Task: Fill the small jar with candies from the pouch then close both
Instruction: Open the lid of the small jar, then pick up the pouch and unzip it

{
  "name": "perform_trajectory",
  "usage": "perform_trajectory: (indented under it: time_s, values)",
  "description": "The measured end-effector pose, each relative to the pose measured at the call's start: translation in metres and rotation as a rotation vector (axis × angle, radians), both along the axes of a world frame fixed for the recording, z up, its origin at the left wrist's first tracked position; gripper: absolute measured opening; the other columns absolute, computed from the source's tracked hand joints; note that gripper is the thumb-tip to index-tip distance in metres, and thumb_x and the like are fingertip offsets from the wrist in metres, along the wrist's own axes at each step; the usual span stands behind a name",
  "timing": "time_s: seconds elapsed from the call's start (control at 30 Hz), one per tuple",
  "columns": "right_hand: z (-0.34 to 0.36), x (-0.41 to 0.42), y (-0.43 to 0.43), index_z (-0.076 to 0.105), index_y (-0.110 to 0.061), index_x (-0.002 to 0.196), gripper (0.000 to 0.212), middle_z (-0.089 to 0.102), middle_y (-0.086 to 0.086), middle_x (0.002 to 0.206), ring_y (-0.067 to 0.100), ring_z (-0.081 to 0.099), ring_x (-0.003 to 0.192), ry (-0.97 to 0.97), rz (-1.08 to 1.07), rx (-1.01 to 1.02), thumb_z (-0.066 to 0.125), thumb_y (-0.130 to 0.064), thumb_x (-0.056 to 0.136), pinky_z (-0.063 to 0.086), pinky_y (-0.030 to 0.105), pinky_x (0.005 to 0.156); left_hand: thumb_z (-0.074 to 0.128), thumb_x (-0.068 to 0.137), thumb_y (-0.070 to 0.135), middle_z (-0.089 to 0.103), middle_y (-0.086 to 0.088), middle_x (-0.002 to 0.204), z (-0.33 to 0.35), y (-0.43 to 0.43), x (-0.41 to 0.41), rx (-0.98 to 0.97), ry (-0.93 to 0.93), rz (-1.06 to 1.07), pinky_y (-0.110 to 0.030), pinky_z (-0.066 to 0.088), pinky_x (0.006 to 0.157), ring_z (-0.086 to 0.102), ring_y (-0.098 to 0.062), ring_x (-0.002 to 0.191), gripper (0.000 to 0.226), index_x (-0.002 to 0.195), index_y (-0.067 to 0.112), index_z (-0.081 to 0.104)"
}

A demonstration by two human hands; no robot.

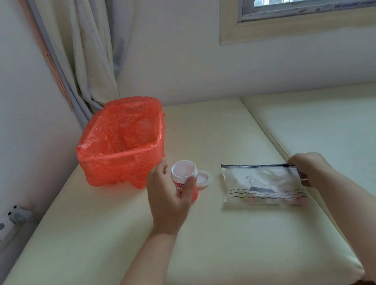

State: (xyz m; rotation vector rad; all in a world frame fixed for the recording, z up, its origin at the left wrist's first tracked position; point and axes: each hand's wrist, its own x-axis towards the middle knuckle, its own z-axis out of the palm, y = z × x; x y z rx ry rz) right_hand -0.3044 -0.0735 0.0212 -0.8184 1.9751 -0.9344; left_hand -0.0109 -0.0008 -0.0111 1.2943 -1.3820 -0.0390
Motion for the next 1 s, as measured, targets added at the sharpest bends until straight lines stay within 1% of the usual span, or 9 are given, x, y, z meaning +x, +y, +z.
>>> perform_trajectory:
  time_s: [0.13,0.23,0.4,0.43,0.5,0.57,0.7,0.8,1.0]
  values:
    - [-0.003,-0.002,0.014,0.064,-0.004,0.089,0.016,0.044,0.007,0.059,0.020,0.037,0.051,-0.139,0.041,-0.187,0.055,0.006,0.081,0.034,0.025,0.050,0.053,0.088,0.028,0.066,-0.016,0.090,0.016,0.002,-0.020,-0.339,-0.352,-0.043,-0.033,0.041,0.083,0.050,-0.023,0.088,0.022,0.103,0.012,0.053]
    - [-0.002,0.000,0.029,0.066,-0.009,0.089,0.022,0.058,0.008,0.075,0.017,0.053,0.062,-0.319,0.156,-0.441,0.051,0.006,0.087,0.048,0.020,0.050,0.058,0.084,0.016,0.068,-0.009,0.081,0.031,0.003,-0.053,-0.393,-0.502,-0.183,-0.034,0.046,0.073,0.053,-0.021,0.078,0.015,0.098,0.013,0.056]
    - [0.010,0.014,0.043,0.069,-0.016,0.081,0.018,0.072,-0.004,0.064,0.007,0.066,0.060,-0.552,0.288,-0.716,0.062,0.000,0.081,0.055,0.020,0.061,0.051,0.081,0.026,0.071,-0.007,0.086,0.070,-0.007,-0.099,-0.115,-0.478,-0.266,-0.034,0.054,0.069,0.062,-0.028,0.079,0.029,0.094,0.009,0.071]
    - [0.014,0.019,0.047,0.070,-0.017,0.076,0.009,0.073,-0.003,0.063,0.008,0.068,0.060,-0.598,0.329,-0.743,0.073,-0.009,0.072,0.055,0.021,0.064,0.050,0.082,0.029,0.072,-0.009,0.093,0.078,-0.008,-0.105,-0.016,-0.496,-0.294,-0.037,0.053,0.075,0.063,-0.031,0.085,0.034,0.100,0.009,0.070]
    - [0.020,0.028,0.052,0.073,-0.019,0.065,0.026,0.074,-0.002,0.062,0.010,0.069,0.060,-0.654,0.408,-0.780,0.086,-0.029,0.045,0.057,0.020,0.062,0.050,0.086,0.032,0.069,-0.009,0.106,0.089,-0.009,-0.116,0.171,-0.562,-0.328,-0.038,0.045,0.085,0.059,-0.032,0.100,0.036,0.111,0.013,0.067]
    - [0.022,0.033,0.055,0.074,-0.019,0.063,0.037,0.074,-0.002,0.061,0.010,0.070,0.059,-0.672,0.430,-0.805,0.089,-0.035,0.034,0.057,0.019,0.059,0.049,0.090,0.033,0.068,-0.005,0.108,0.092,-0.010,-0.121,0.244,-0.607,-0.312,-0.035,0.040,0.086,0.057,-0.029,0.104,0.031,0.111,0.017,0.065]
    - [0.021,0.035,0.062,0.074,-0.019,0.059,0.006,0.073,-0.004,0.059,0.008,0.069,0.057,-0.664,0.471,-0.813,0.078,-0.015,0.060,0.057,0.019,0.058,0.048,0.087,0.033,0.072,-0.003,0.098,0.092,-0.006,-0.118,0.245,-0.546,-0.334,-0.035,0.041,0.083,0.062,-0.026,0.096,0.028,0.102,0.021,0.070]
    - [0.011,0.029,0.060,0.073,-0.020,0.057,0.043,0.072,-0.004,0.058,0.008,0.068,0.056,-0.602,0.467,-0.775,0.054,0.010,0.083,0.057,0.020,0.057,0.048,0.087,0.035,0.072,-0.002,0.093,0.091,-0.002,-0.112,0.281,-0.592,-0.304,-0.034,0.039,0.084,0.062,-0.025,0.092,0.028,0.098,0.023,0.070]
    - [0.006,0.008,0.065,0.072,-0.020,0.056,0.047,0.068,-0.009,0.052,0.003,0.063,0.051,-0.629,0.308,-0.761,0.050,0.009,0.086,0.053,0.015,0.051,0.048,0.090,0.038,0.073,0.000,0.097,0.088,0.009,-0.076,0.409,-0.654,-0.214,-0.029,0.038,0.082,0.062,-0.024,0.095,0.028,0.102,0.026,0.069]
